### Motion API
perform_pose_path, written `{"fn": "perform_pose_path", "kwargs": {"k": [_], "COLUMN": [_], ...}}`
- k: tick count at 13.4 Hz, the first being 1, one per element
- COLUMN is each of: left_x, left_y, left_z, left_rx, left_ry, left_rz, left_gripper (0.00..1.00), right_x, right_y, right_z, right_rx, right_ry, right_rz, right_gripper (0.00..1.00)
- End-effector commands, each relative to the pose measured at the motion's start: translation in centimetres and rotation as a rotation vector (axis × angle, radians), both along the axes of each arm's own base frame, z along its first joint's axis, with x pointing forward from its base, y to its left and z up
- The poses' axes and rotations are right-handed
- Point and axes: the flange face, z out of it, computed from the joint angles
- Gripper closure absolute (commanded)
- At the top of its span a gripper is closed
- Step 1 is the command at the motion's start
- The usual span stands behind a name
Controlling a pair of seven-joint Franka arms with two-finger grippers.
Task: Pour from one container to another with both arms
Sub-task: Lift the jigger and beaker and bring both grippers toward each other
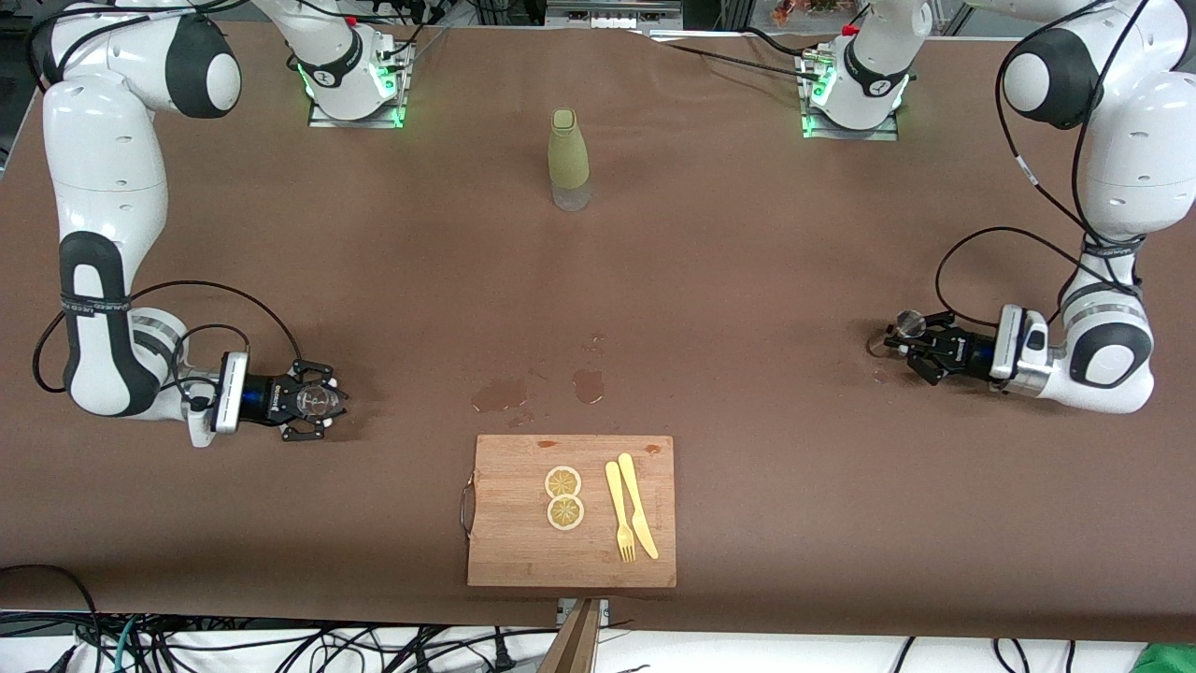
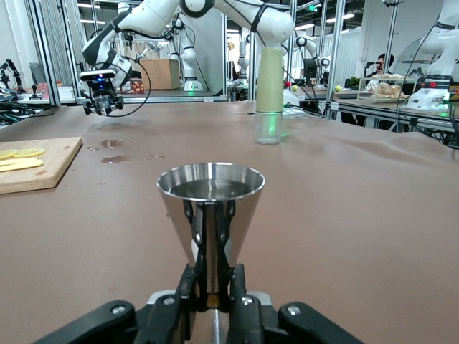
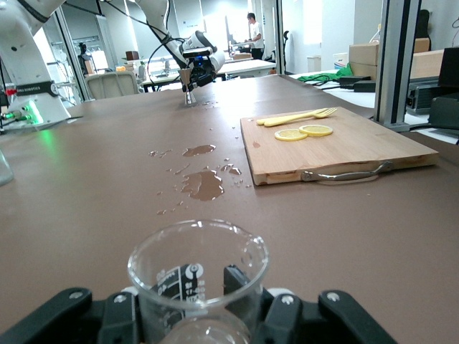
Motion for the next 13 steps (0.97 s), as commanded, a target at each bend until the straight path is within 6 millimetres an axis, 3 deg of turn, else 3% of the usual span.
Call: {"fn": "perform_pose_path", "kwargs": {"k": [1,5,7,11,13], "left_x": [1.5,3.2,3.8,4.1,4.4], "left_y": [-4.1,-11.8,-17.0,-27.1,-30.6], "left_z": [0.5,0.3,0.1,-0.8,-1.0], "left_rx": [0.027,0.023,-0.009,-0.030,-0.007], "left_ry": [0.027,0.057,0.072,0.076,0.057], "left_rz": [-0.015,-0.013,-0.003,0.024,0.074], "left_gripper": [1.00,1.00,1.00,1.00,1.00], "right_x": [0.9,1.2,1.3,3.4,3.2], "right_y": [3.0,7.5,10.0,14.2,17.0], "right_z": [0.4,0.4,0.5,3.6,3.5], "right_rx": [0.030,0.022,0.034,0.017,-0.018], "right_ry": [0.054,0.142,0.174,0.255,0.275], "right_rz": [0.016,0.033,0.030,0.031,0.054], "right_gripper": [0.73,0.73,0.73,0.73,0.73]}}
